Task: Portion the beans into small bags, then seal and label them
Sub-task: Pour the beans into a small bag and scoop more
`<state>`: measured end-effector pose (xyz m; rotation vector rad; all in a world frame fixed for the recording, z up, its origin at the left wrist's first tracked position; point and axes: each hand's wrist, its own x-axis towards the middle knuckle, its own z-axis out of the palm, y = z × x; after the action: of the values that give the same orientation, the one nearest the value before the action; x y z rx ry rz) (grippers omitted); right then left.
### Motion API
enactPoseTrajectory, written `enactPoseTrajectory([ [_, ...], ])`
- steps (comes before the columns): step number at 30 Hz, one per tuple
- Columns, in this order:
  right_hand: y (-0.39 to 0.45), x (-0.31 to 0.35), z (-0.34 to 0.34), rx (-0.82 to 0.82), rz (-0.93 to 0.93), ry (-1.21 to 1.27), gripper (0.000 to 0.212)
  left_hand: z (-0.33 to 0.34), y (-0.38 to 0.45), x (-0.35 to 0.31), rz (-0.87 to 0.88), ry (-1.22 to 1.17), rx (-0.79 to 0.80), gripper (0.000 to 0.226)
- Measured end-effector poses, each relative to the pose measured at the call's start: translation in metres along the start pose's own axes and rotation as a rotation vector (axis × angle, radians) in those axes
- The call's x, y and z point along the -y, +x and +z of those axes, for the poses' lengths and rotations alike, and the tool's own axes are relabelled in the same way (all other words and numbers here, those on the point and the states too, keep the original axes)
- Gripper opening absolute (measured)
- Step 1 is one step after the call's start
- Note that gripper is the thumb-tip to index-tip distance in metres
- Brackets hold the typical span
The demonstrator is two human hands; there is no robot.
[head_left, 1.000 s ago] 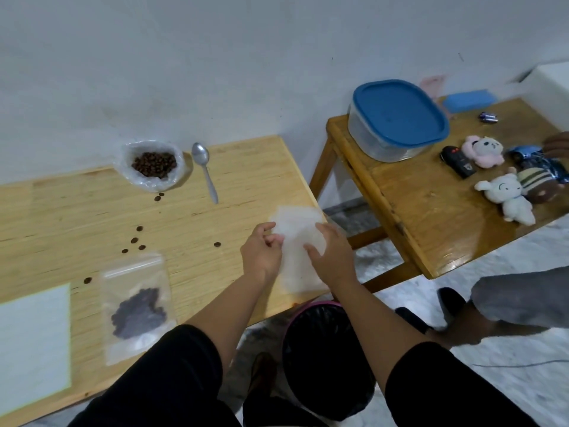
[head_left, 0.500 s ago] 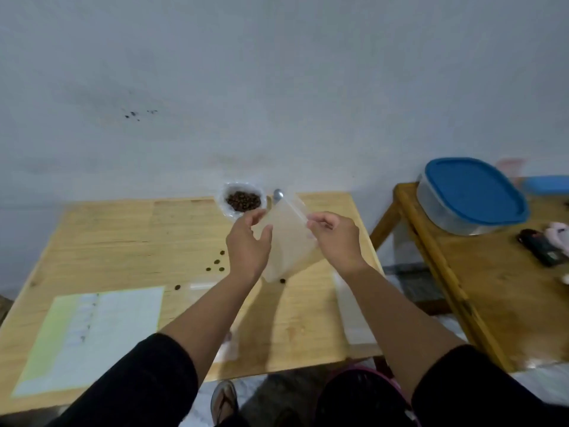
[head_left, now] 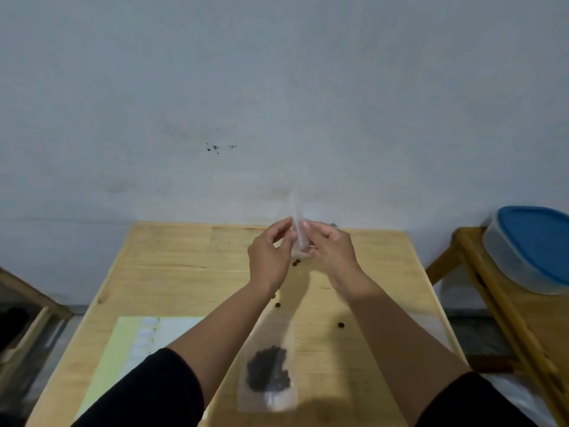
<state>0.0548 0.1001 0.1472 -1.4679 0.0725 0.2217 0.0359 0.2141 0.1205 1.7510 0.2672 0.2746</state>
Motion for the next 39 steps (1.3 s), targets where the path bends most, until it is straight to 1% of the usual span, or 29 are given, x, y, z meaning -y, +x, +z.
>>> enactPoseTrajectory([
  [4, 0.01, -0.004, 0.007, 0.01, -0.016, -0.009, 0.027, -0.005, 0.011, 0.002, -0.047, -0.069, 0.017, 0.025],
  [9, 0.02, -0.004, 0.009, -0.019, -0.05, -0.095, 0.017, -0.003, 0.022, 0.006, -0.103, -0.128, 0.018, 0.022],
  [13, 0.029, 0.001, 0.005, -0.039, -0.103, -0.294, 0.009, 0.003, 0.029, -0.003, -0.171, -0.187, 0.024, 0.026],
  [15, 0.034, 0.004, 0.001, -0.025, -0.137, -0.375, 0.005, 0.007, 0.034, -0.008, -0.174, -0.149, -0.006, 0.02],
  [18, 0.04, 0.008, -0.005, -0.009, -0.192, -0.409, 0.013, 0.013, 0.039, -0.011, -0.157, -0.114, -0.039, 0.01],
  [20, 0.043, 0.008, -0.008, -0.006, -0.235, -0.399, 0.018, 0.017, 0.041, -0.013, -0.151, -0.088, -0.069, 0.015],
  [22, 0.045, 0.007, -0.011, -0.001, -0.267, -0.395, 0.018, 0.02, 0.042, -0.014, -0.138, -0.057, -0.086, 0.019],
  [26, 0.052, -0.001, -0.017, -0.018, -0.236, -0.393, 0.016, 0.024, 0.045, -0.015, -0.116, -0.005, -0.094, 0.025],
  [29, 0.054, -0.002, -0.019, -0.028, -0.206, -0.405, 0.018, 0.028, 0.046, -0.014, -0.106, 0.028, -0.106, 0.025],
  [32, 0.057, 0.0, -0.02, -0.008, -0.217, -0.419, 0.014, 0.033, 0.046, -0.015, -0.068, 0.089, -0.117, 0.024],
  [35, 0.062, 0.002, -0.021, -0.006, -0.192, -0.371, 0.011, 0.036, 0.045, -0.014, -0.035, 0.154, -0.11, 0.025],
  [39, 0.066, 0.003, -0.022, -0.038, -0.218, -0.475, 0.014, 0.038, 0.042, -0.013, 0.012, 0.244, -0.097, 0.025],
])
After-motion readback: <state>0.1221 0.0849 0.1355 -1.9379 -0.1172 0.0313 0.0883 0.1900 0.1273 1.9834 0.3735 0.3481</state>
